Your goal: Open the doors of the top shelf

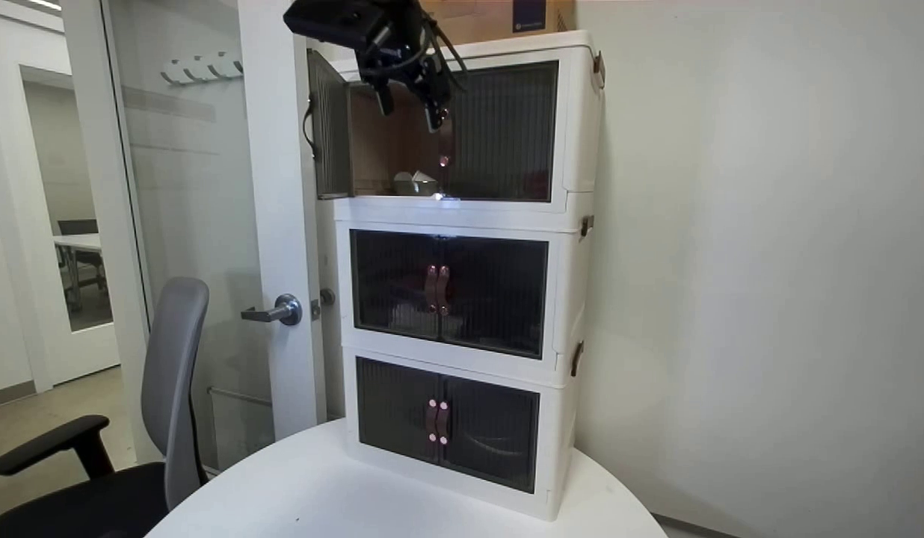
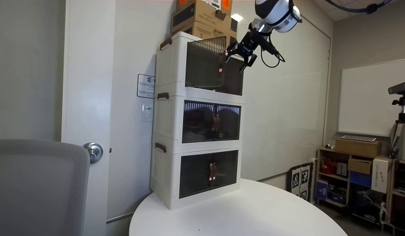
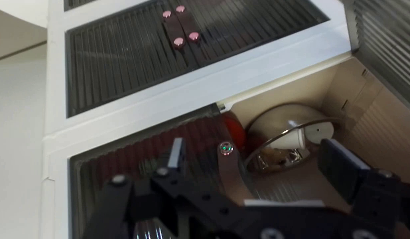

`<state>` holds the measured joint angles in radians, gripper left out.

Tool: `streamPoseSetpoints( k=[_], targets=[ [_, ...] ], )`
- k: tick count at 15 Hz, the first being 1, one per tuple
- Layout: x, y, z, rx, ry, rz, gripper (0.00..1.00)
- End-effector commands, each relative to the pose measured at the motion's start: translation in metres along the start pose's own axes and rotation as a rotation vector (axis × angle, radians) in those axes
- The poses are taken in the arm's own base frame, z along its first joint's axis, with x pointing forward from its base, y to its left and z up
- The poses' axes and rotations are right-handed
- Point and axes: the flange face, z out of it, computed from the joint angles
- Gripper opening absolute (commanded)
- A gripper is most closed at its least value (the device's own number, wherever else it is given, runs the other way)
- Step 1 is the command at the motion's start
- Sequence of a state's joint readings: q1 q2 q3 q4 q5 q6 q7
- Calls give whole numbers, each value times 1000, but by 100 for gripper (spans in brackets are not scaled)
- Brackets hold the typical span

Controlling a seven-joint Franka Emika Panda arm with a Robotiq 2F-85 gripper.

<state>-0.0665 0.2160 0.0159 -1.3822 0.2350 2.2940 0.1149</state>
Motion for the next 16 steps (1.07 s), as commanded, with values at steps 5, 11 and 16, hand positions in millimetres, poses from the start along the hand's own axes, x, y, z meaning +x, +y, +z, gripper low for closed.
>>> streamPoseSetpoints(
  k=[5,11,16],
  targets=[
    [12,17,24,135,92,-132,100],
    [10,27,22,343,41,-317,100],
    [8,31,27,299,25,-412,100]
  ],
)
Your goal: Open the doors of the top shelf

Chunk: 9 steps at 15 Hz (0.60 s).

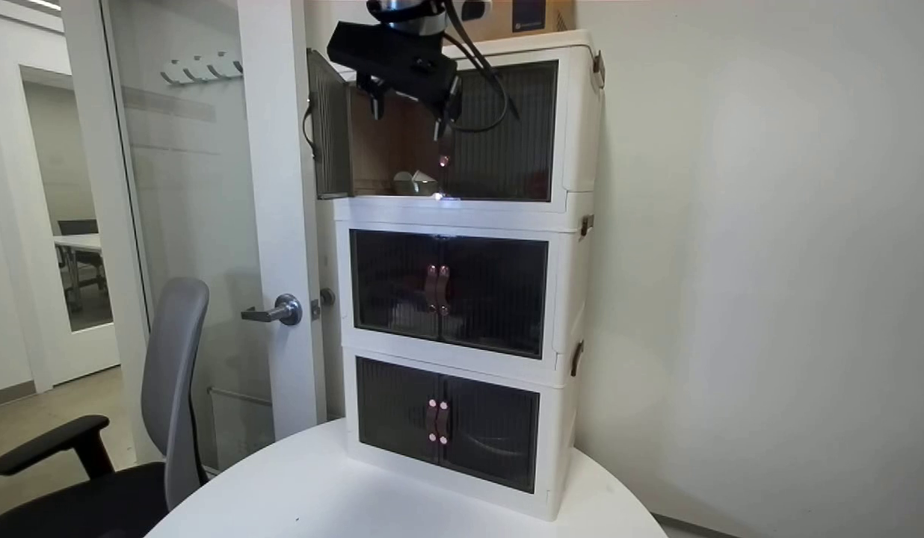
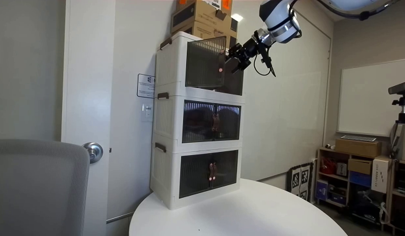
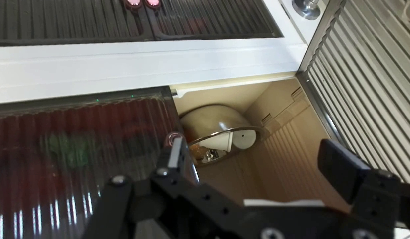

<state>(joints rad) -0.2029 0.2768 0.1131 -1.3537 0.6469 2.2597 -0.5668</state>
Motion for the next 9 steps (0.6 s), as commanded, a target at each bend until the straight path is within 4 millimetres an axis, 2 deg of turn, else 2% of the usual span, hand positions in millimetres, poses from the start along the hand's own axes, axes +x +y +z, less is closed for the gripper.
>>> streamPoseSetpoints(
  k=[1,9],
  targets=[
    [3,1,4,-3,-11,-74,100],
    [5,22,15,-52,123,-73,100]
  ],
)
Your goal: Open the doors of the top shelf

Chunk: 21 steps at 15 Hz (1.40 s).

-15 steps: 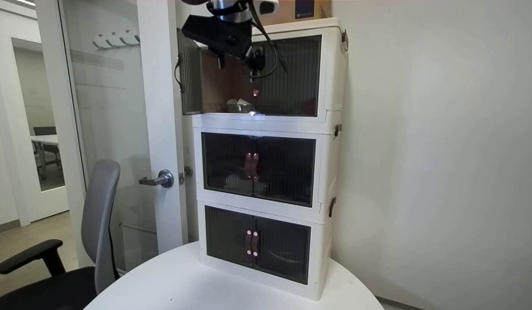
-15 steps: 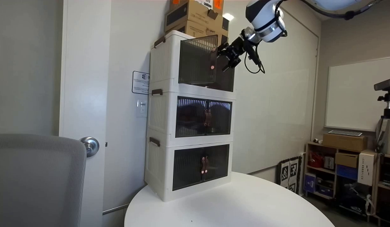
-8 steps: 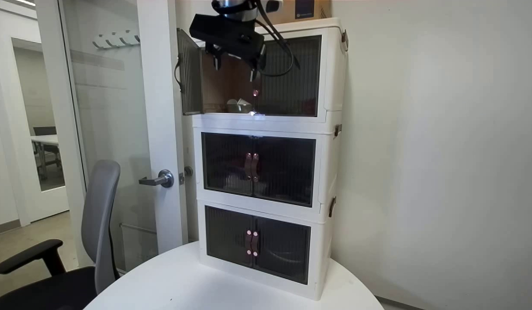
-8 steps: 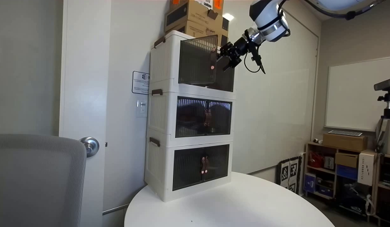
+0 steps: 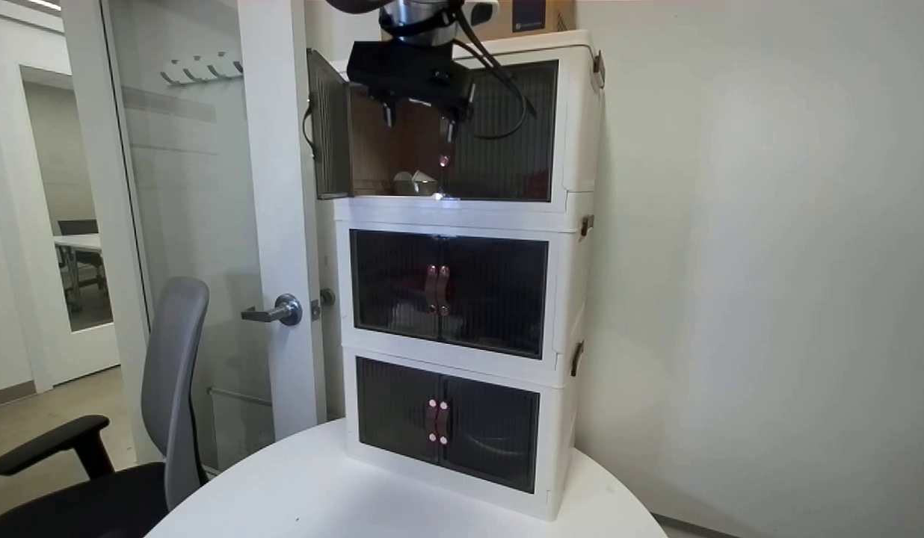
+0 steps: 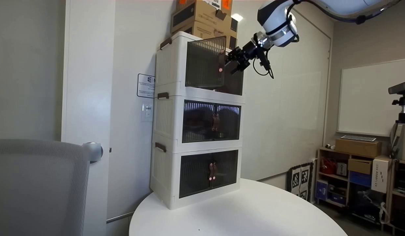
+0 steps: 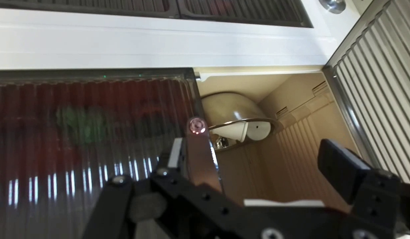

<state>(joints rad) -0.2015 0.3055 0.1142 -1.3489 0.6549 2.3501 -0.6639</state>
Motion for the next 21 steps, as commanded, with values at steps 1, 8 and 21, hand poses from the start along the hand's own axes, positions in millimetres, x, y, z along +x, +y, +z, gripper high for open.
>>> streamPoseSetpoints(
  k=[1,8,21],
  targets=[
    [2,13,11,-20,91,27,100],
    [3,13,33,27,193,72,100],
    [7,-1,38,116,233,16,100]
  ],
)
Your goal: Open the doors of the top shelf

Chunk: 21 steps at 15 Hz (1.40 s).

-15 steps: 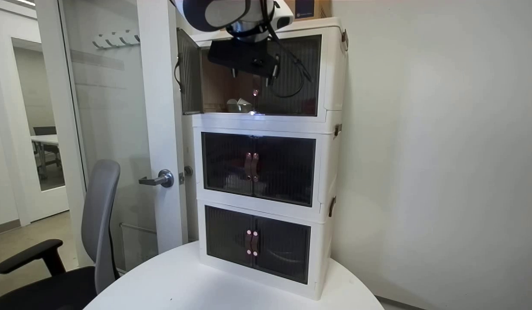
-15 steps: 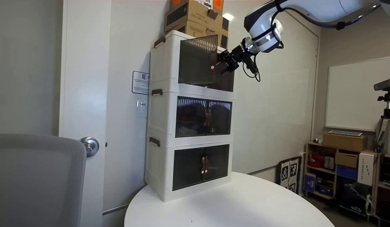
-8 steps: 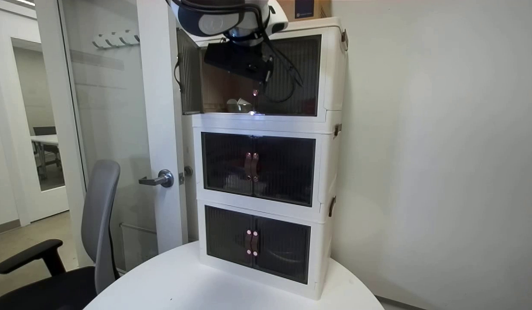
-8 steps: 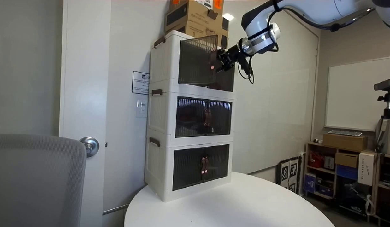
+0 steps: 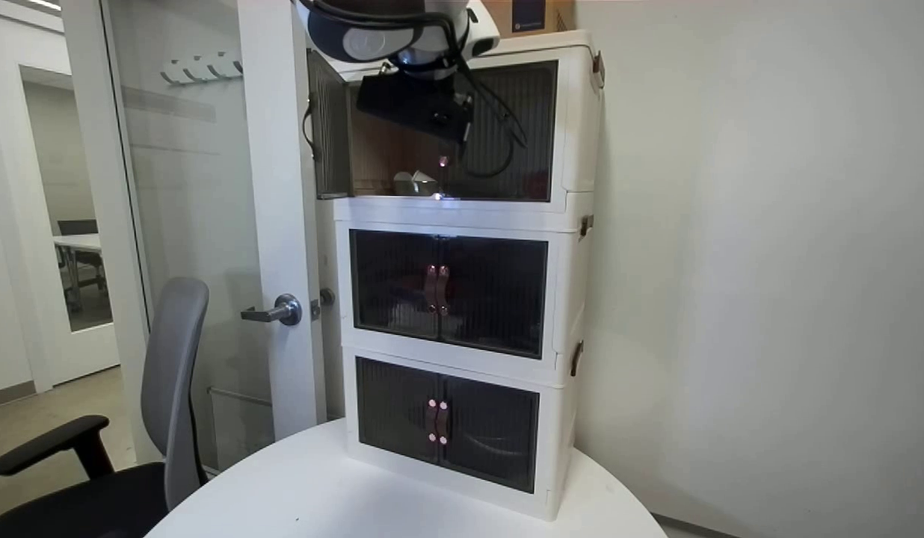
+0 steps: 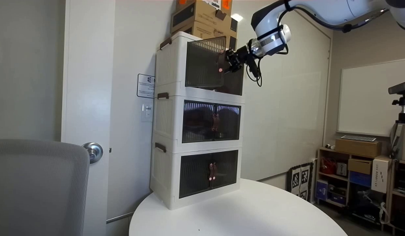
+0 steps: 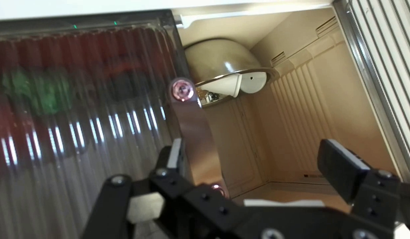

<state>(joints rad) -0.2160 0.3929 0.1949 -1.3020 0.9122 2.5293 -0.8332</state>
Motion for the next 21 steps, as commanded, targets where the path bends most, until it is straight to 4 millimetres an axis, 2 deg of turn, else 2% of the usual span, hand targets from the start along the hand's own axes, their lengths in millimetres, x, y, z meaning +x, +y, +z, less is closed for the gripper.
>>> streamPoseSetpoints(
  k=[1,8,13,17,21],
  targets=[
    [0,-3,8,55,13,-29,100],
    [-18,12,33,185,-71,-86,100],
    [-31,24,37,299,-175,-122,100],
    [-28,22,28,308,-205,-117,100],
    [-8,23,7,136,-182,-65,100]
  ],
)
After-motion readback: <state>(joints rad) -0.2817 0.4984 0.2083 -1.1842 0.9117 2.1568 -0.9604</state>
